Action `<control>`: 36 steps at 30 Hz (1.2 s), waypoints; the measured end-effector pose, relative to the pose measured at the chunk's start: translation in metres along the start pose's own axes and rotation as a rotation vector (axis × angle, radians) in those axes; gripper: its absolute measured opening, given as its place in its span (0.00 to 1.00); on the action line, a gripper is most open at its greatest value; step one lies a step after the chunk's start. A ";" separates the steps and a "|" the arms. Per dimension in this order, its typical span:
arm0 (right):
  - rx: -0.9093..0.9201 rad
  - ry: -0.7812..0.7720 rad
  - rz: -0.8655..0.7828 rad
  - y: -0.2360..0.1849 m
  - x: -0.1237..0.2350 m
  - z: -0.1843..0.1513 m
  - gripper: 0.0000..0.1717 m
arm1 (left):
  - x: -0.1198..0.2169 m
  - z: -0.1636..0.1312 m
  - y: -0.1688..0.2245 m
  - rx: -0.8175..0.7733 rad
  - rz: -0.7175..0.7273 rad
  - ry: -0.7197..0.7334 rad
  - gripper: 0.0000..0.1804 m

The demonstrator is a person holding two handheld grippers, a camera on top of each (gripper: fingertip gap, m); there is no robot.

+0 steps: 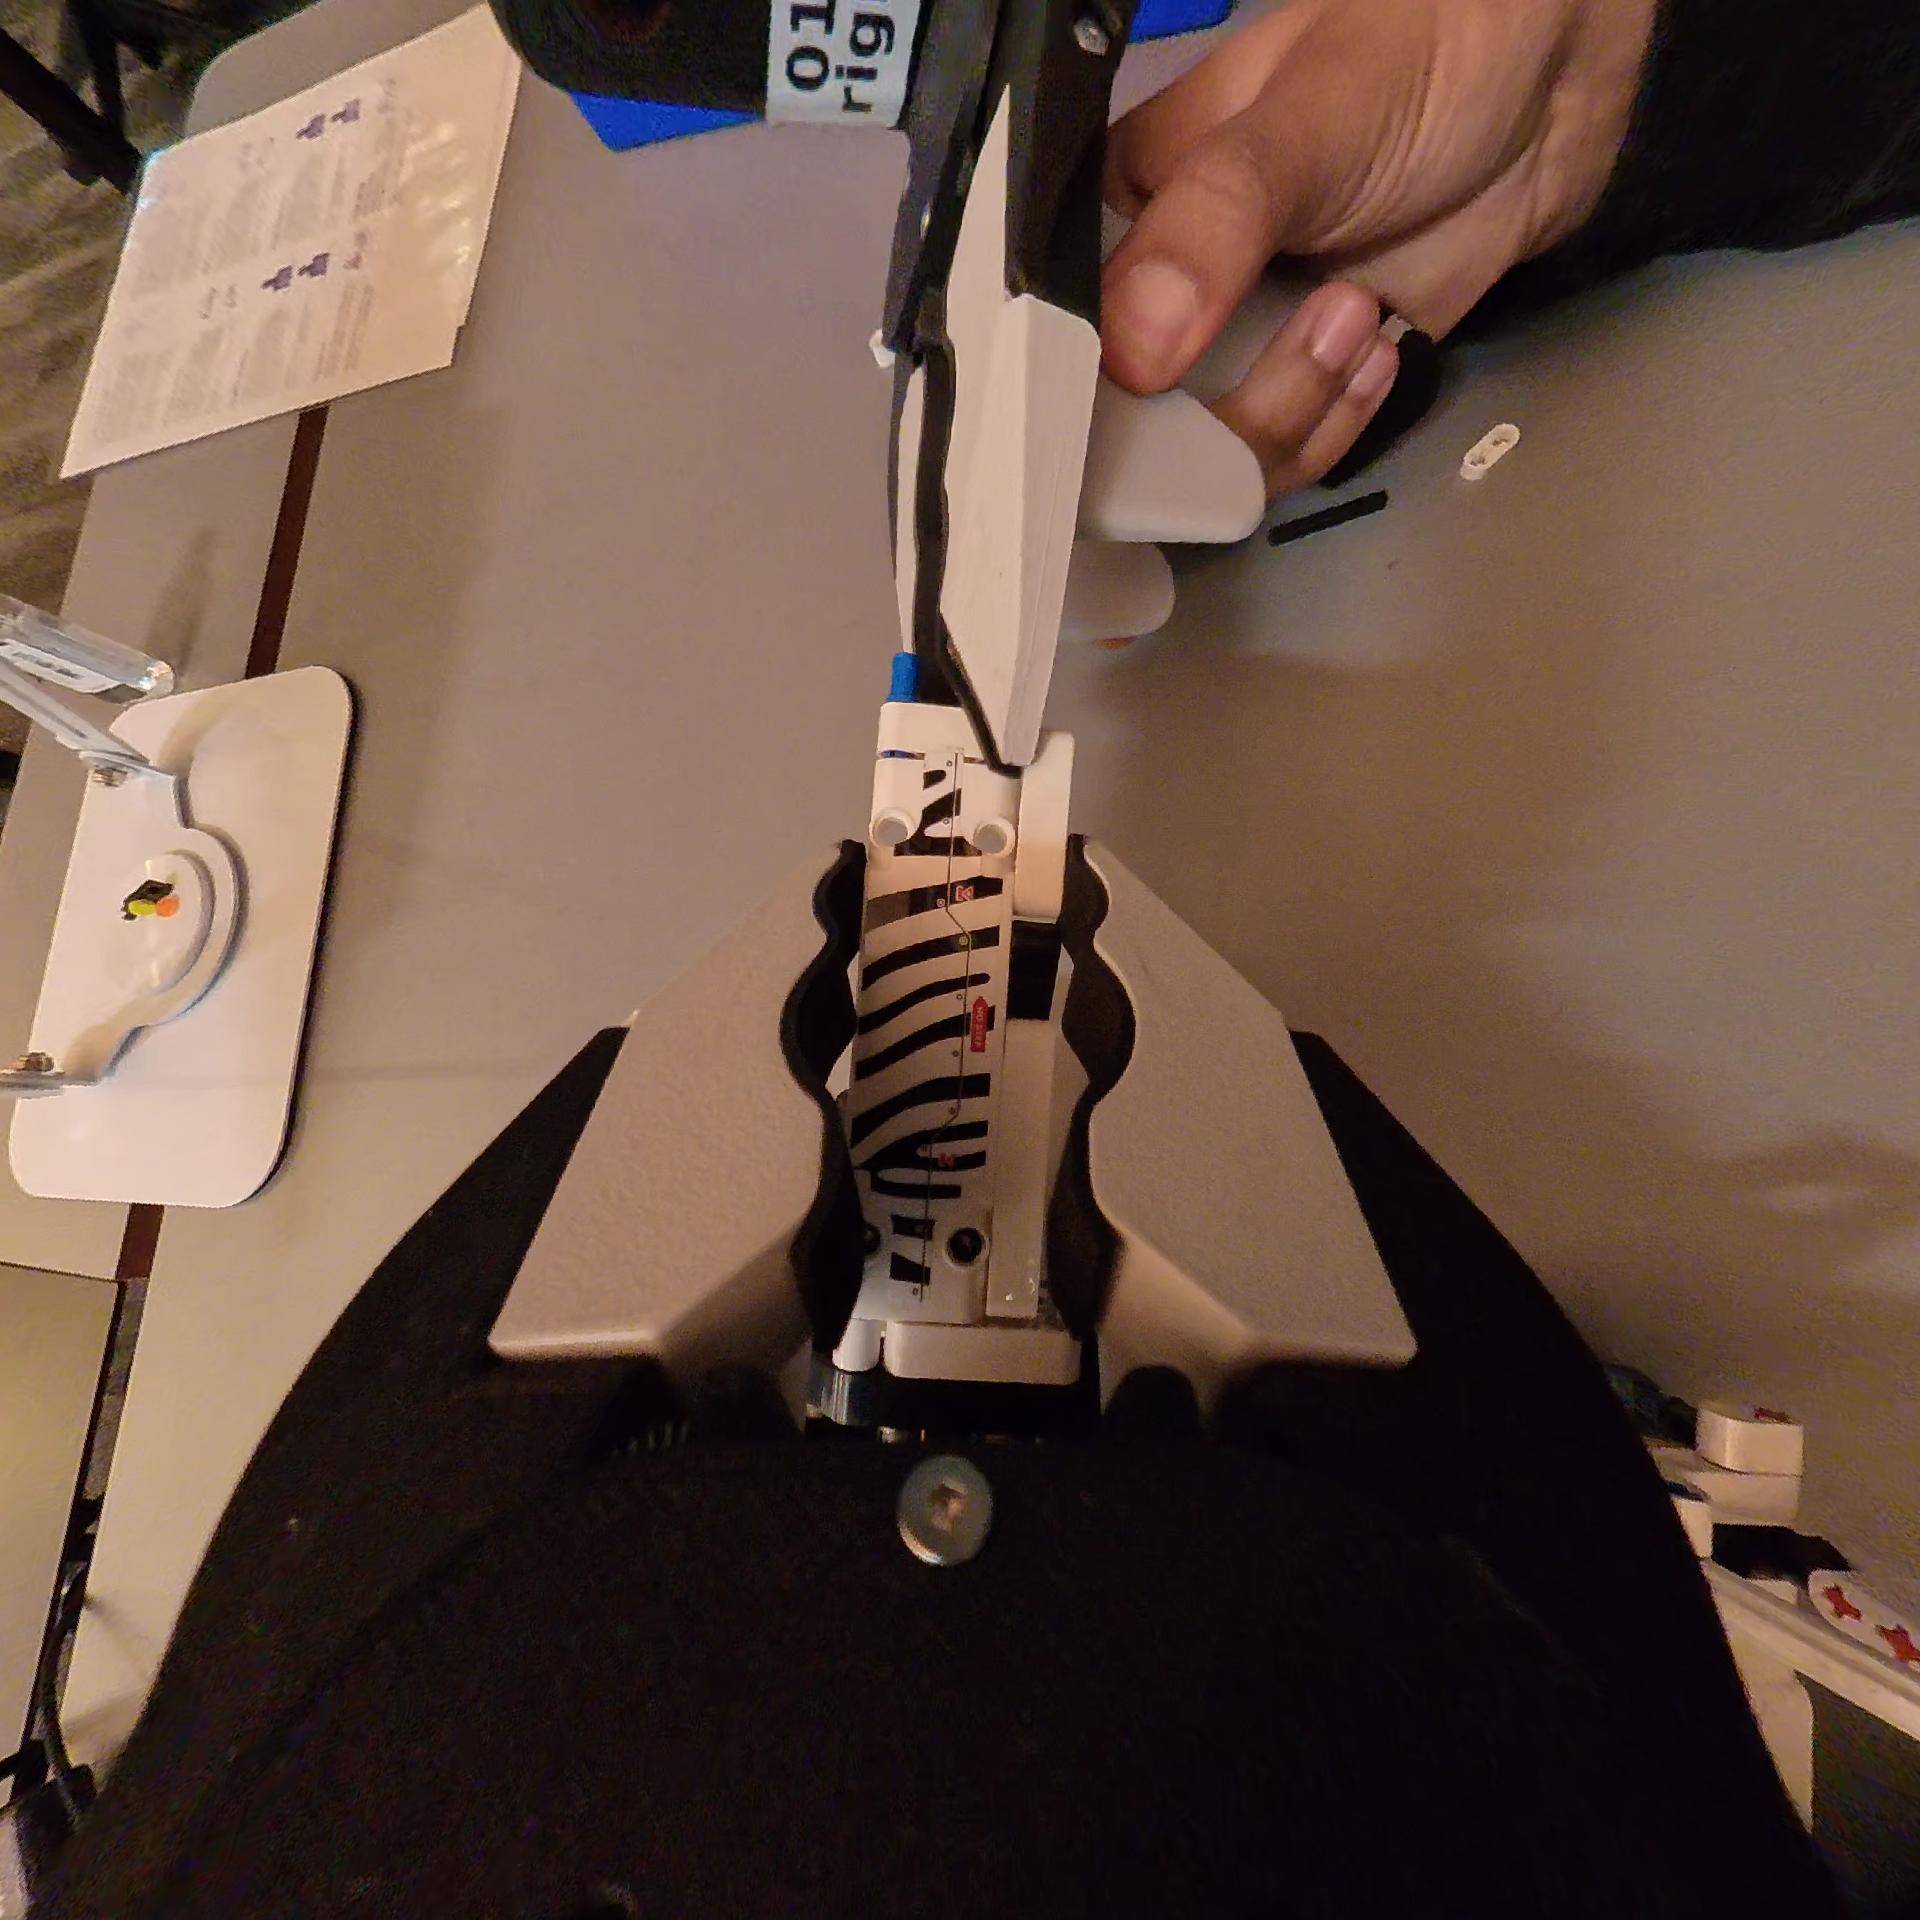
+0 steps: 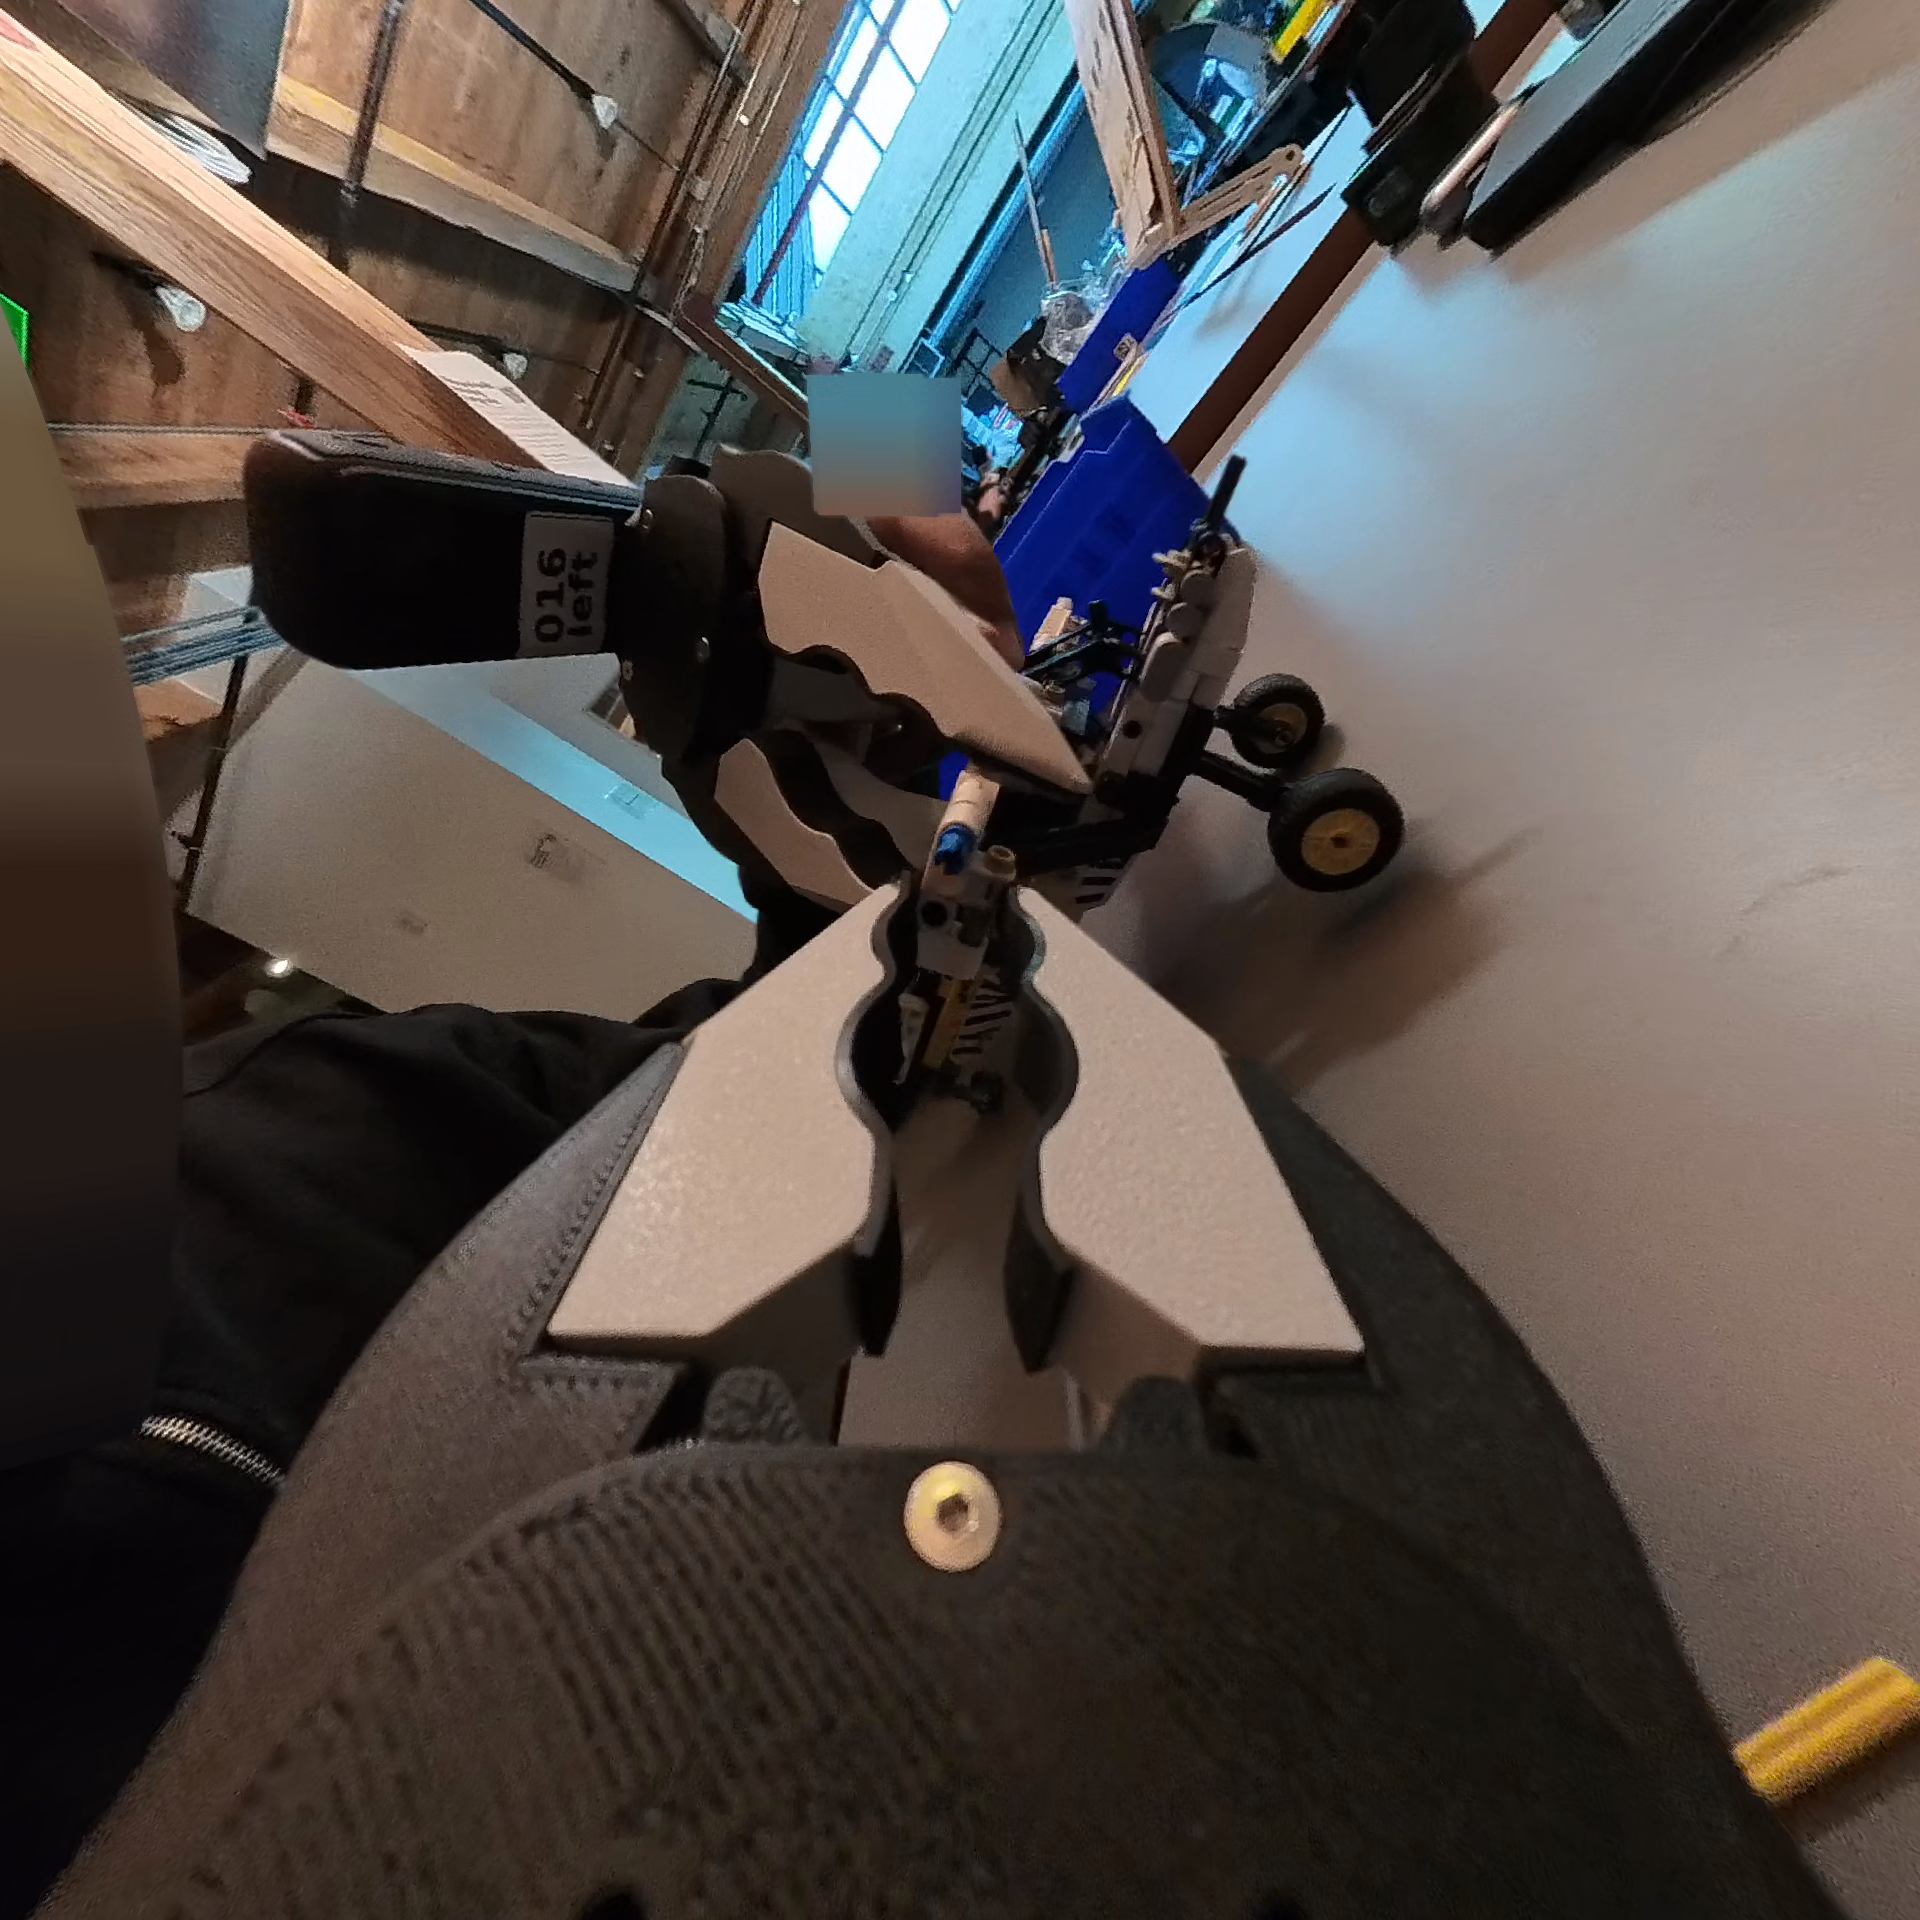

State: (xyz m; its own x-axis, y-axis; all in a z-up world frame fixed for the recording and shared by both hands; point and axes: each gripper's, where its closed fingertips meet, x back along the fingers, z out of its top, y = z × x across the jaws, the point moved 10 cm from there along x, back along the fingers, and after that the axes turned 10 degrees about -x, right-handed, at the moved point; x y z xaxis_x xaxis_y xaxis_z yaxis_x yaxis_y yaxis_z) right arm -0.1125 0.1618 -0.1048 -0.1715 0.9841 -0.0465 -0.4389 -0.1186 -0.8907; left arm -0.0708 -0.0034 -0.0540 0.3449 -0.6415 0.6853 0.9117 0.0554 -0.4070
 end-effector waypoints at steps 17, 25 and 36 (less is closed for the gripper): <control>0.469 0.188 -0.198 -0.020 0.020 0.011 0.16 | 0.004 -0.001 -0.003 -0.014 0.038 -0.010 0.20; 0.439 0.130 -0.134 -0.016 0.012 0.006 0.04 | 0.002 0.000 -0.001 -0.028 0.036 -0.016 0.20; 0.336 0.091 -0.124 -0.013 0.011 0.007 0.01 | -0.001 0.000 -0.002 -0.021 0.022 -0.008 0.21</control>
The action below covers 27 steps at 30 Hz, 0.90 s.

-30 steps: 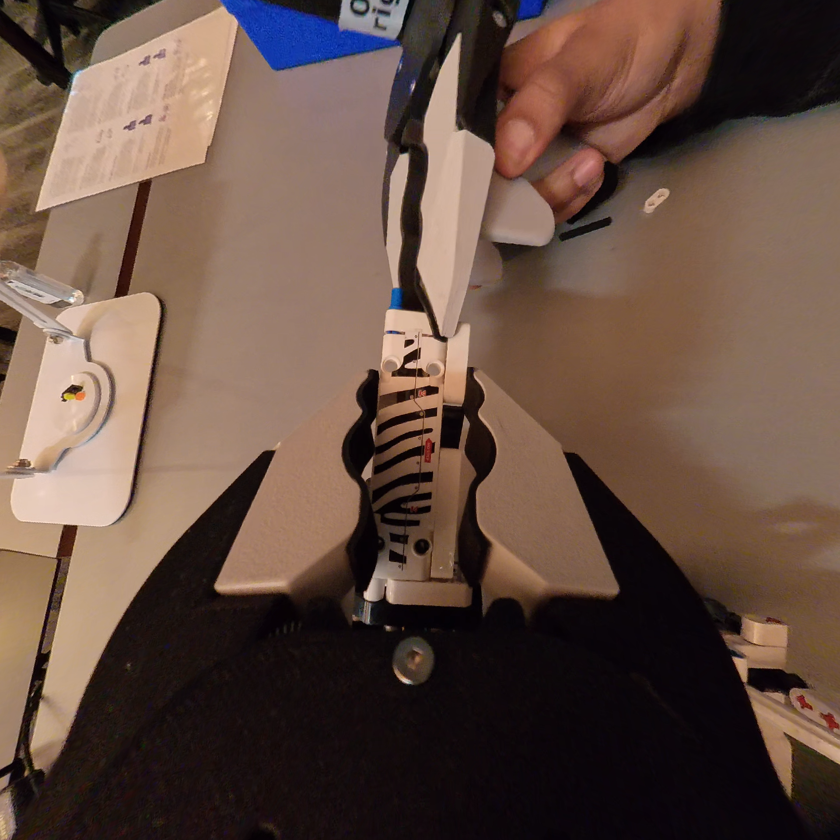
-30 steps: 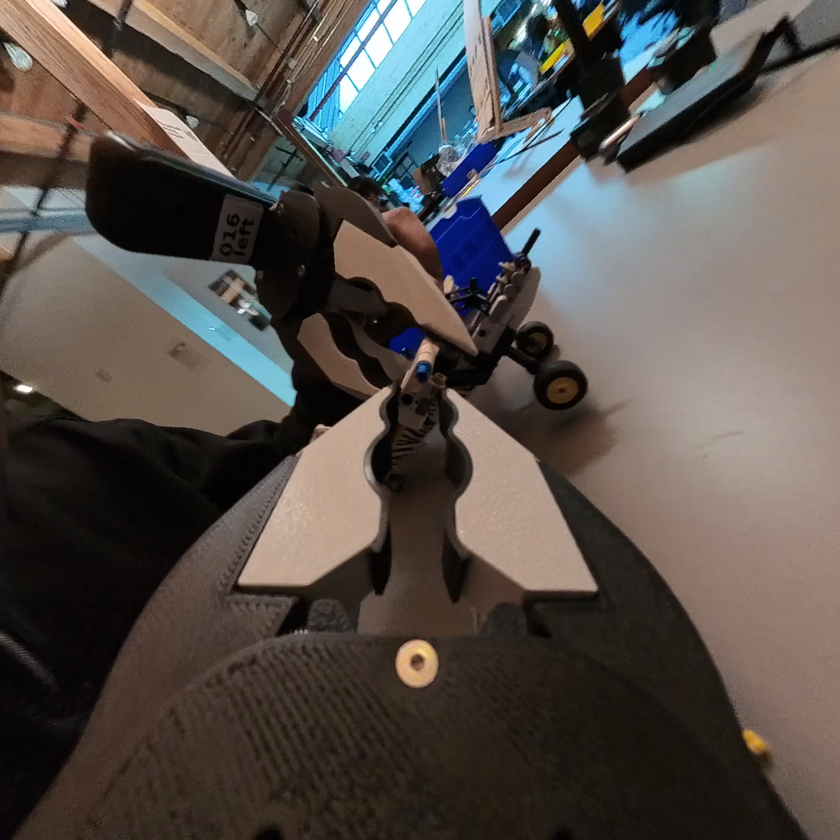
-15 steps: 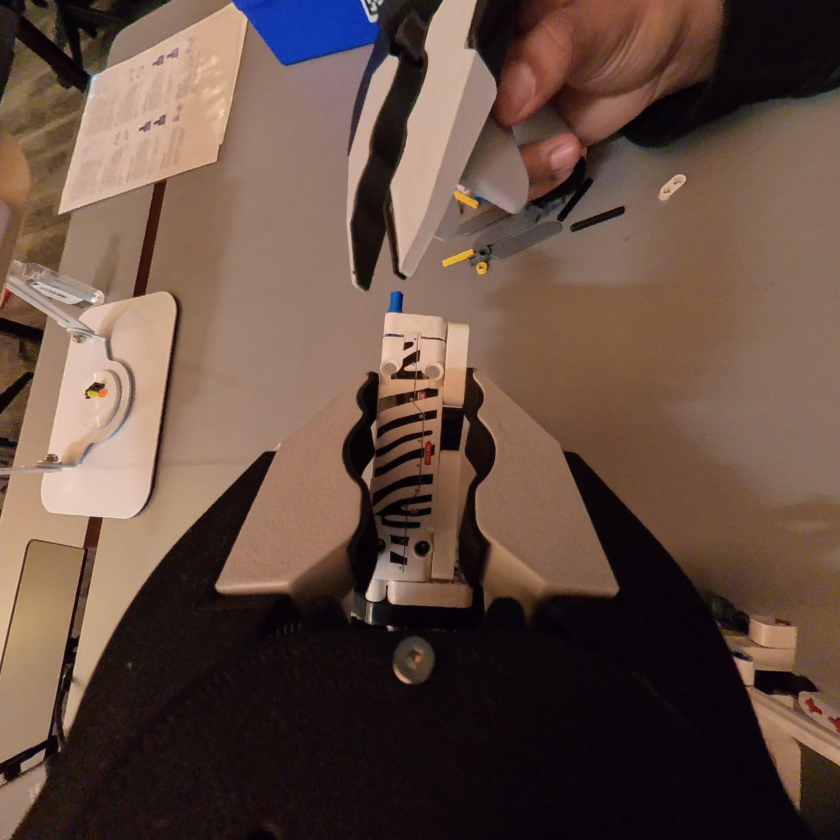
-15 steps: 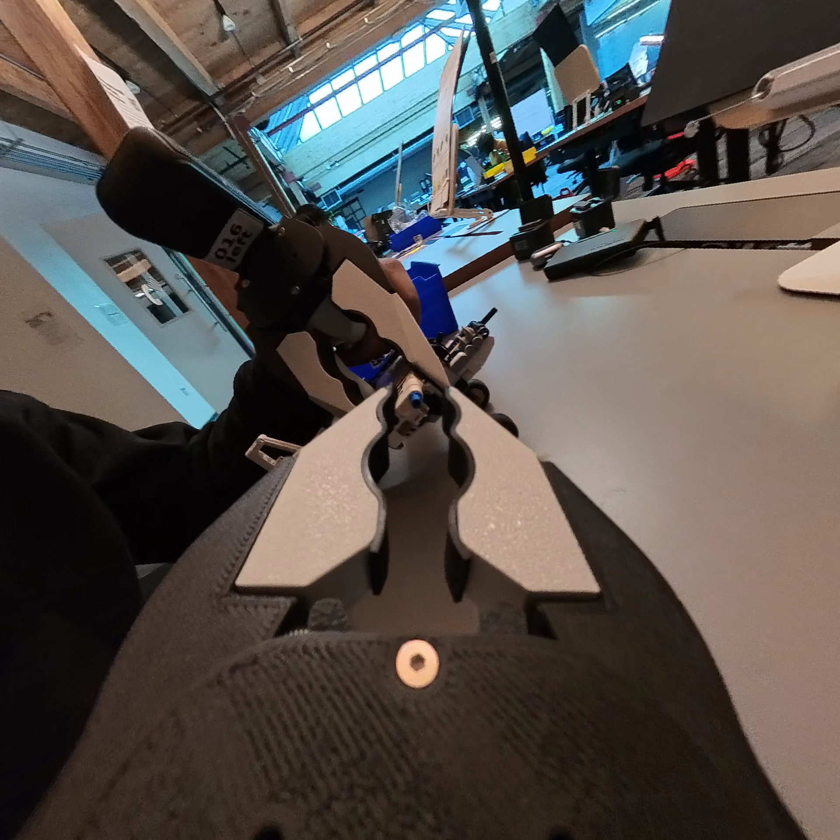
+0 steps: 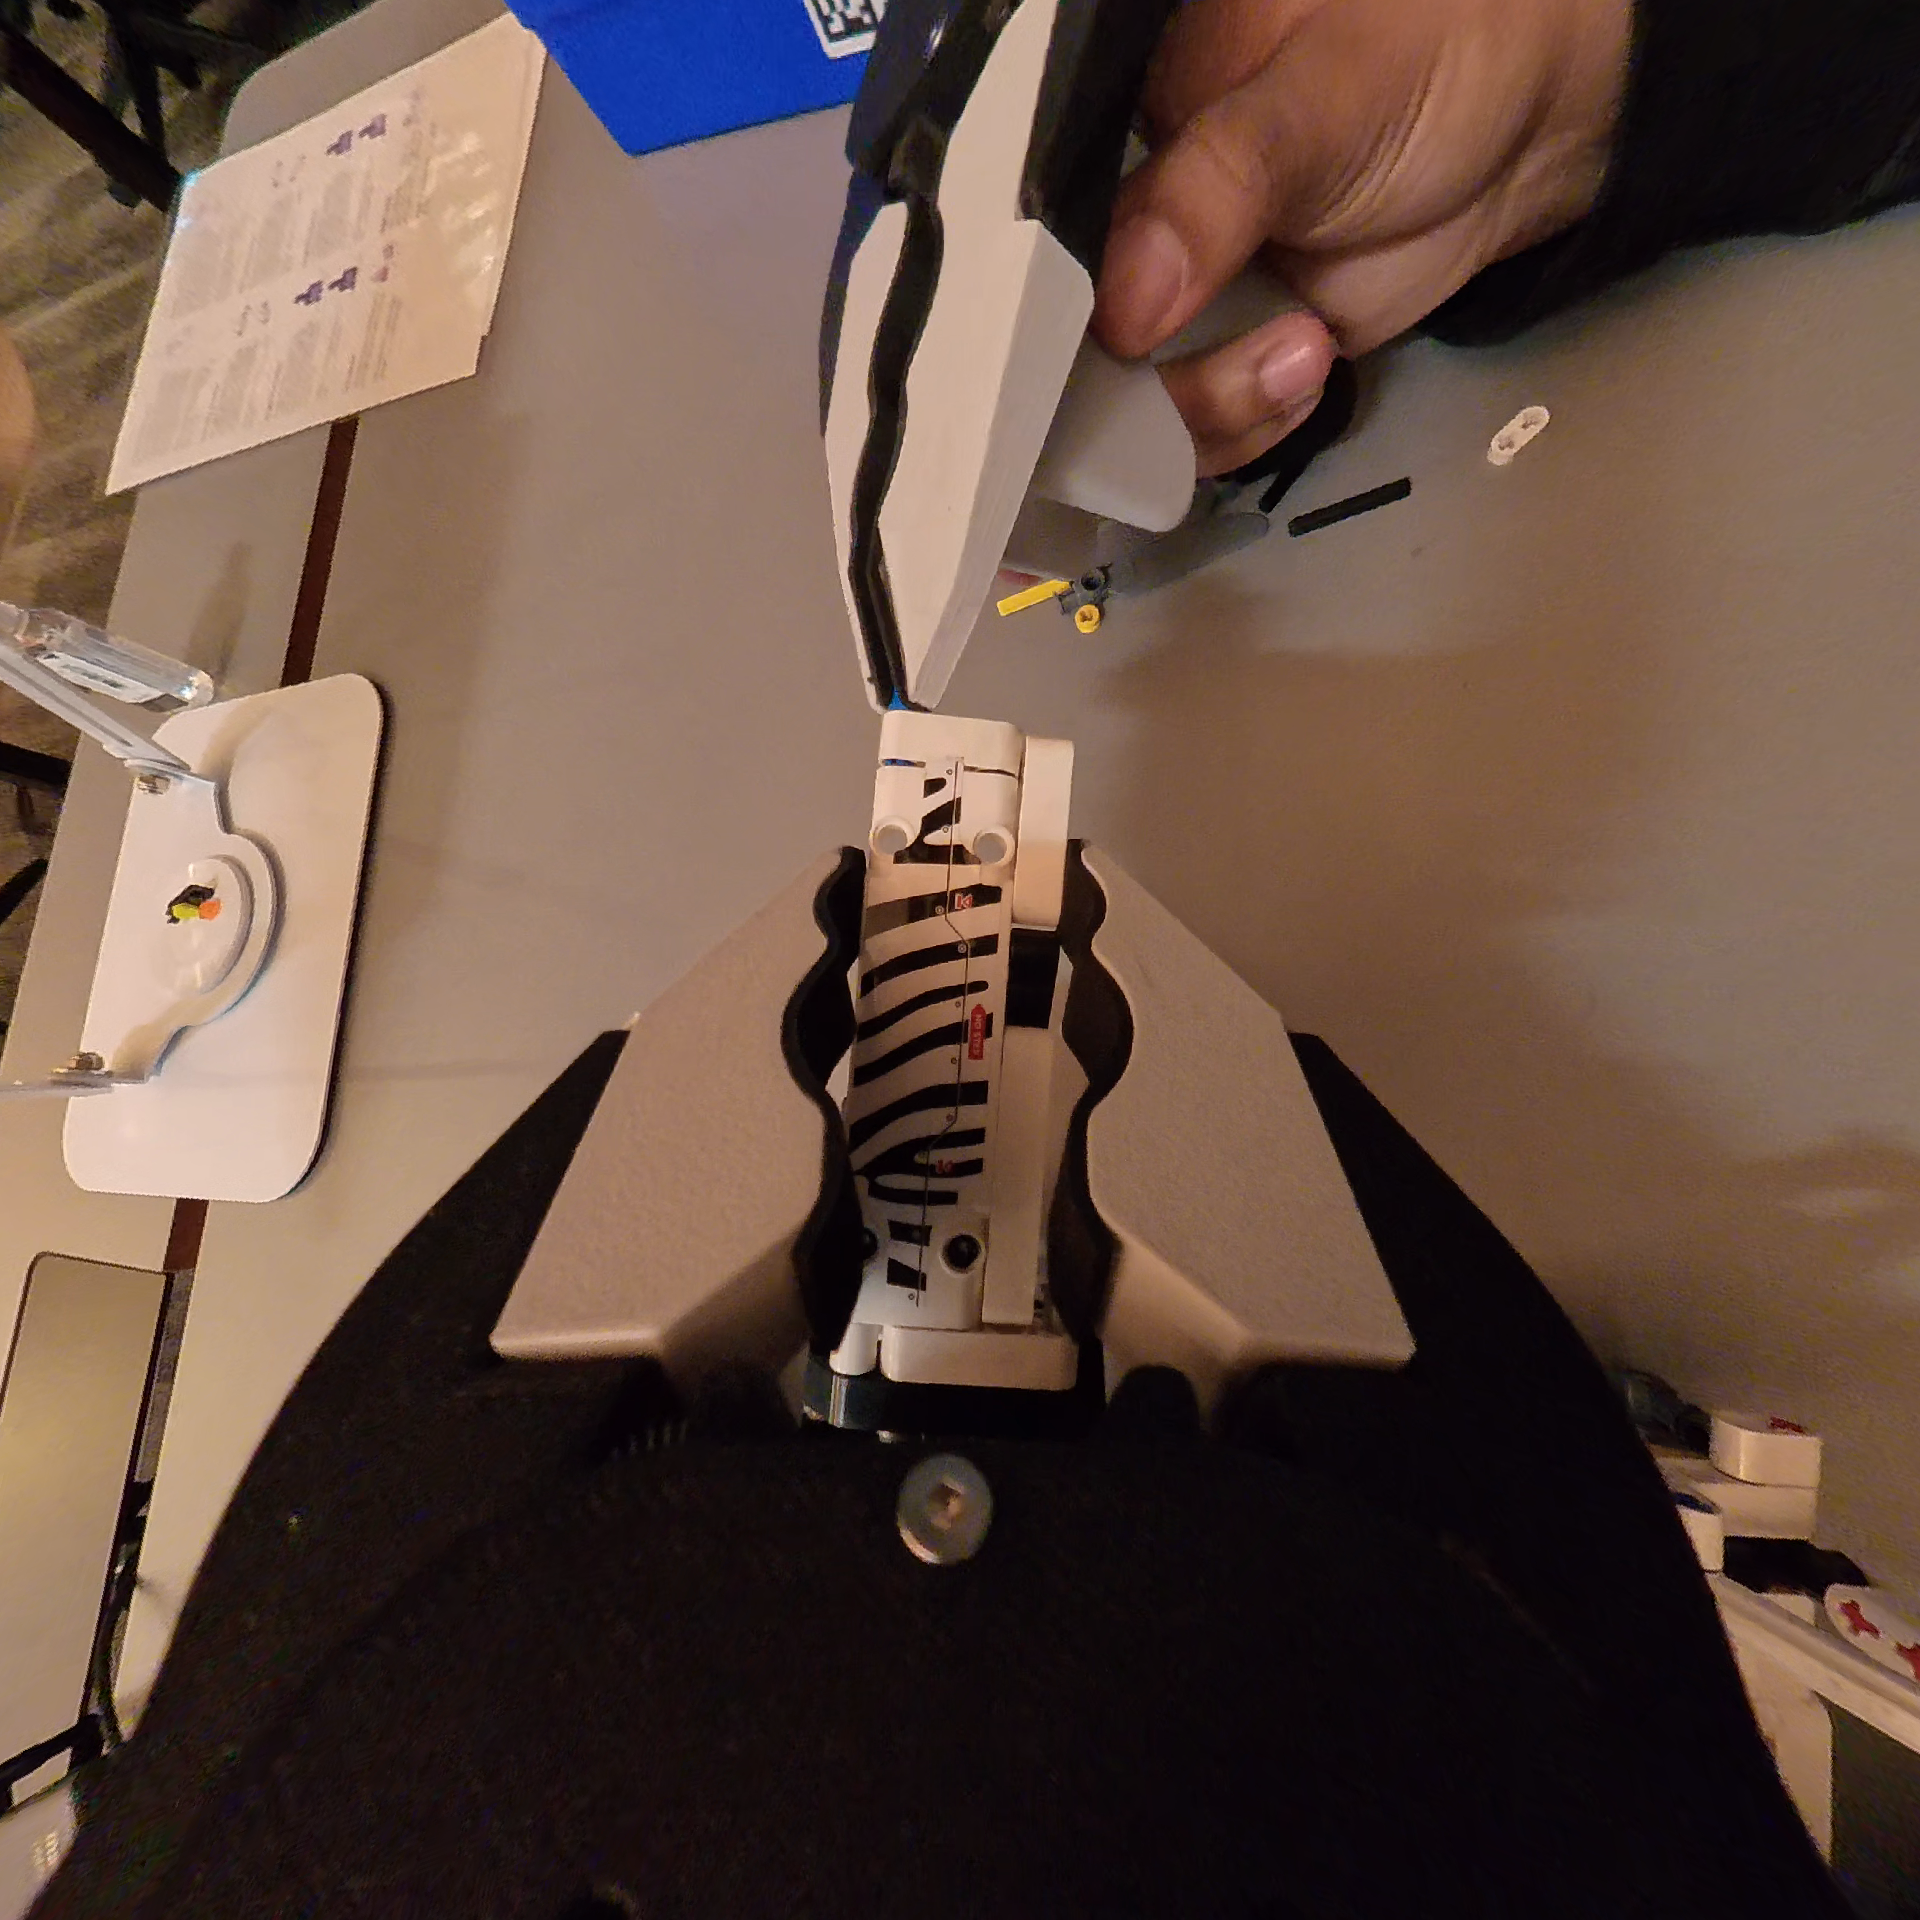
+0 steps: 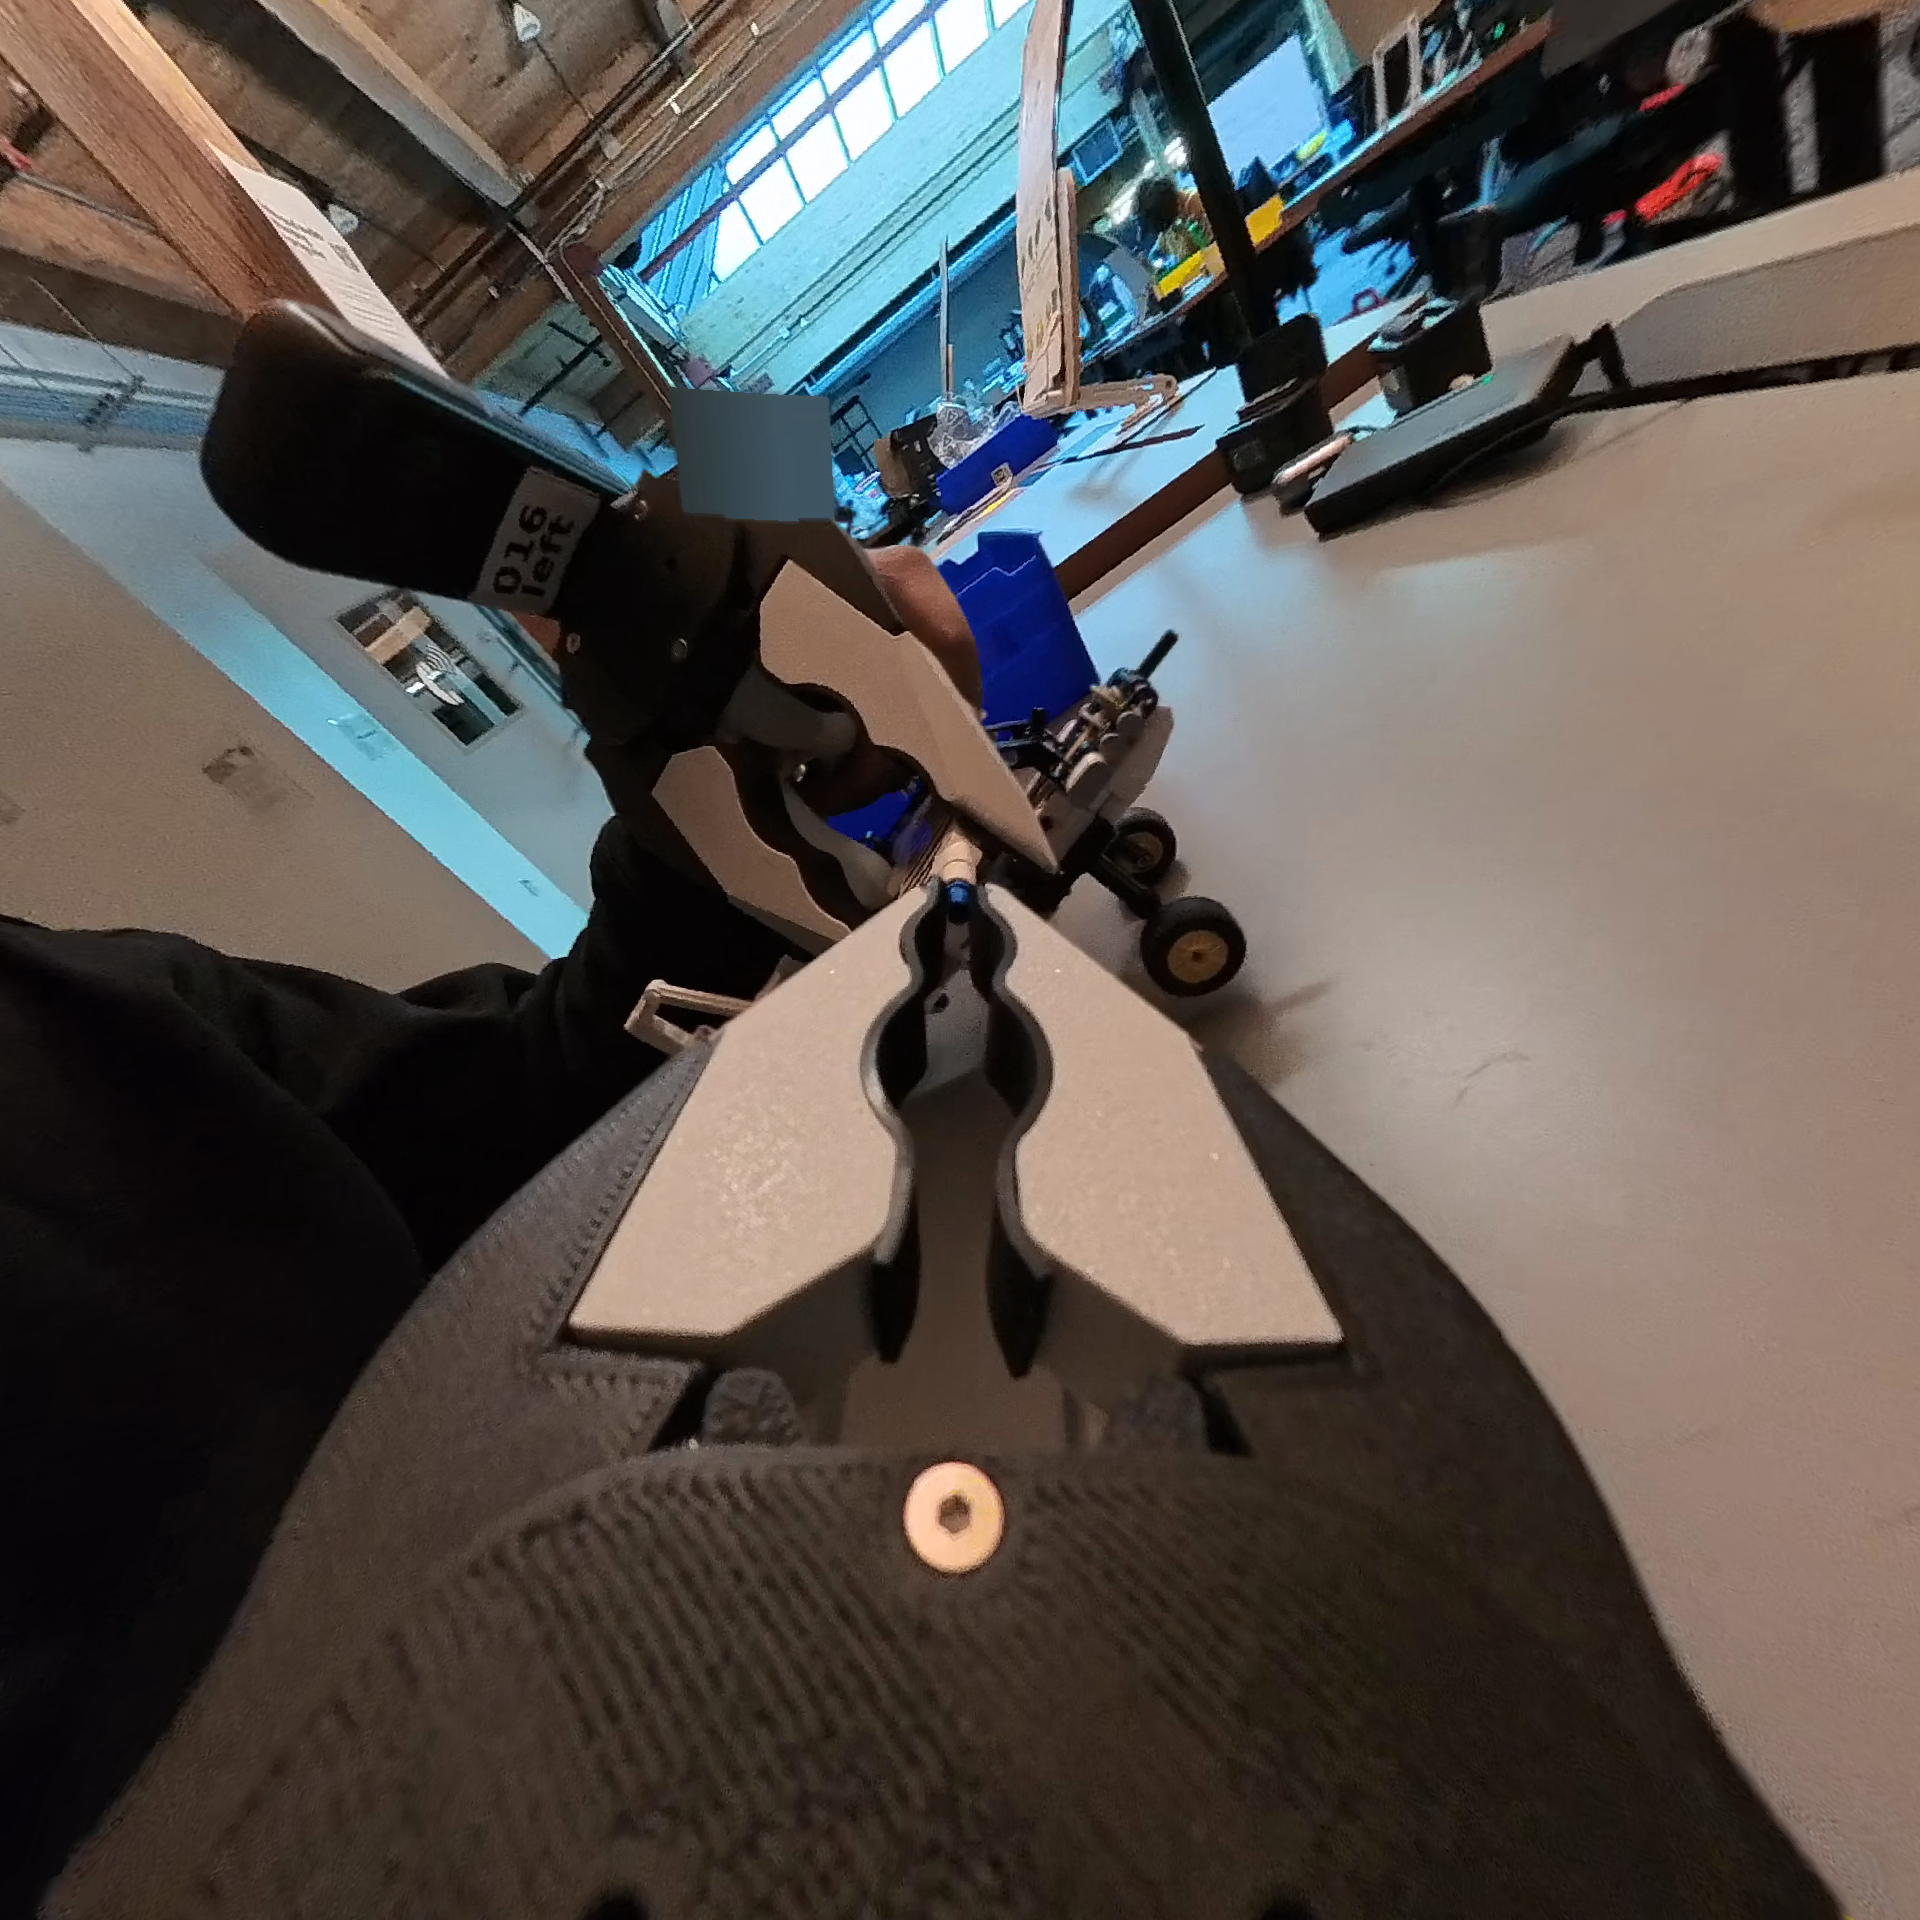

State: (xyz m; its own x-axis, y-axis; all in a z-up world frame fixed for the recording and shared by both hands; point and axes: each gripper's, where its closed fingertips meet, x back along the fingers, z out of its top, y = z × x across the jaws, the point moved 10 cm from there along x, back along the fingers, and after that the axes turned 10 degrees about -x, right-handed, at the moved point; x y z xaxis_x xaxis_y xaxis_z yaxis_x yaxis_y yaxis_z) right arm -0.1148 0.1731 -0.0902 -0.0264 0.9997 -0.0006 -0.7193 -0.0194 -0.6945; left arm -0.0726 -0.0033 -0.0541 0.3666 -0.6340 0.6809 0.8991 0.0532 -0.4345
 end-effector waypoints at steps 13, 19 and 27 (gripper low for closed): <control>-0.056 -0.061 0.019 -0.002 0.003 0.001 0.00 | 0.001 0.000 0.001 -0.001 -0.033 0.021 0.21; -0.098 -0.106 0.043 -0.002 0.005 -0.001 0.01 | -0.001 0.001 0.004 -0.019 -0.056 0.023 0.21; -0.071 -0.124 0.045 -0.004 0.007 0.000 0.01 | 0.000 0.001 0.004 -0.019 -0.069 0.036 0.21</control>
State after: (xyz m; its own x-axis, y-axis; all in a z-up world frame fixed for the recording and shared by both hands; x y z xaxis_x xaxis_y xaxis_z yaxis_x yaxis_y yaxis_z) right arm -0.1120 0.1797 -0.0876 -0.1459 0.9879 0.0526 -0.6649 -0.0585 -0.7446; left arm -0.0686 -0.0022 -0.0556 0.2945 -0.6628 0.6885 0.9171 -0.0064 -0.3985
